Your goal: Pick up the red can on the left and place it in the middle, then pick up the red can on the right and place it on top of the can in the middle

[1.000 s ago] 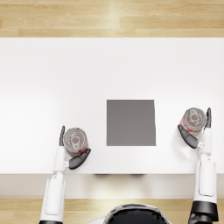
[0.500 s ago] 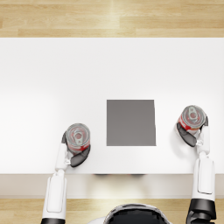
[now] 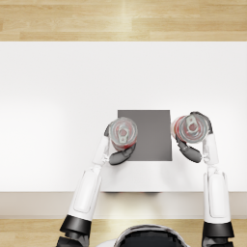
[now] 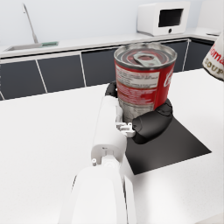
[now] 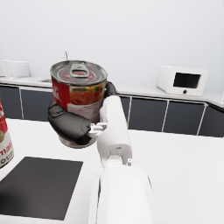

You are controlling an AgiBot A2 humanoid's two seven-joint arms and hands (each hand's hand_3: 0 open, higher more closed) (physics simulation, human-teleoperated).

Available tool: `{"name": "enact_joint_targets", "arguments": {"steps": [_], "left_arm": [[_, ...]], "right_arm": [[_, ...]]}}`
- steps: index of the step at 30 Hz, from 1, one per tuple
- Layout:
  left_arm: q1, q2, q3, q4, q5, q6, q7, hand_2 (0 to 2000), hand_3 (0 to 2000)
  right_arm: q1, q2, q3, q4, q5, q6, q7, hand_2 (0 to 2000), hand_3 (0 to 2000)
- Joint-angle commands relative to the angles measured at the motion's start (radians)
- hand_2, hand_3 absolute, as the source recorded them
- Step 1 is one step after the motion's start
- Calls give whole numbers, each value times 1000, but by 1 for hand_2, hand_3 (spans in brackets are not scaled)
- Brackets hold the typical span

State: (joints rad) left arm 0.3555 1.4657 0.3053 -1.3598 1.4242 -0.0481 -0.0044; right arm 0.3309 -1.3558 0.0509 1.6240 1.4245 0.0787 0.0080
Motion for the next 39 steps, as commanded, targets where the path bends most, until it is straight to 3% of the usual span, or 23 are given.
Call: {"name": "enact_joint_targets", "arguments": {"steps": [1, 7, 8, 9, 10, 11, 12, 13, 14, 15, 16, 17, 18, 19, 21, 22, 25, 26, 28, 30, 33, 36, 39], "left_arm": [[102, 52, 81, 154, 0, -1, 0, 2000, 1520], [169, 101, 155, 343, 0, -2, -183, 2000, 1520], [251, -3, 396, 371, 0, -2, -197, 2000, 1520], [210, 92, 231, 423, -1, -1, -206, 2000, 1520], [224, 102, 239, 468, 1, -2, -212, 2000, 1520], [286, 44, 416, 513, 1, -1, -217, 2000, 1520], [249, 99, 287, 533, 0, 0, -223, 2000, 1520], [299, 57, 428, 577, 1, 1, -225, 2000, 1520], [269, 98, 317, 588, 0, 2, -227, 2000, 1520], [270, 102, 307, 600, 1, 3, -229, 2000, 1520], [305, 63, 431, 602, 1, 4, -237, 2000, 1520], [278, 95, 336, 602, 0, 3, -252, 2000, 1520], [278, 98, 343, 613, 1, 0, -275, 639, 1193], [269, 93, 344, 597, 1, 14, -292, 0, 867], [248, 83, 337, 566, 1, 33, -304, 0, 213], [234, 76, 326, 541, 1, 37, -300, 0, 0], [128, 10, 277, 290, 1, 45, -231, 0, 0], [96, -12, 262, 207, 1, 46, -164, 0, 0], [19, -59, 204, 13, 0, 47, -82, 0, 0], [-37, -92, 137, -136, 0, 48, -40, 0, 0], [-91, -114, 17, -276, 0, 48, -12, 0, 0], [-118, -117, -96, -347, 0, 48, -2, 0, 0], [-123, -112, -167, -360, 0, 48, 2, 0, 0]], "right_arm": [[39, -12, 46, 46, 0, -1, 0, 2000, 1520], [94, -43, 97, 80, 0, 10, 1, 2000, 1520], [101, -48, 105, 76, 0, 10, 0, 2000, 1520], [106, -52, 114, 71, 0, 11, 1, 2000, 1520], [114, -57, 123, 67, 0, 10, 0, 2000, 1520], [123, -63, 130, 64, 0, 10, 1, 2000, 1520], [132, -68, 134, 61, 0, 10, 1, 2000, 1520], [140, -74, 138, 57, 0, 10, 0, 2000, 1520], [146, -78, 147, 51, 0, 8, 1, 2000, 1520], [154, -83, 147, 48, 0, 8, 1, 2000, 1520], [155, -86, 152, 47, 0, 9, 1, 2000, 1520], [158, -89, 157, 48, 0, 9, 1, 2000, 1520], [157, -91, 164, 46, 0, 10, 1, 2000, 1520], [159, -94, 170, 45, 0, 11, 0, 2000, 1520], [162, -99, 178, 37, 0, 9, 1, 2000, 1520], [162, -101, 176, 31, 0, 11, 0, 2000, 1520], [174, -112, 192, 11, 0, 3, 1, 2000, 1520], [177, -116, 197, 11, 0, 1, 1, 2000, 1520], [188, -125, 209, 4, 0, -6, 1, 2000, 1520], [200, -135, 228, 2, 0, 15, -90, 2000, 1520], [209, -146, 246, -9, 0, -20, -241, 2000, 1520], [216, -155, 239, -25, 0, -44, -302, 2000, 1520], [209, -157, 254, -56, 0, -67, -324, 2000, 1520]]}}
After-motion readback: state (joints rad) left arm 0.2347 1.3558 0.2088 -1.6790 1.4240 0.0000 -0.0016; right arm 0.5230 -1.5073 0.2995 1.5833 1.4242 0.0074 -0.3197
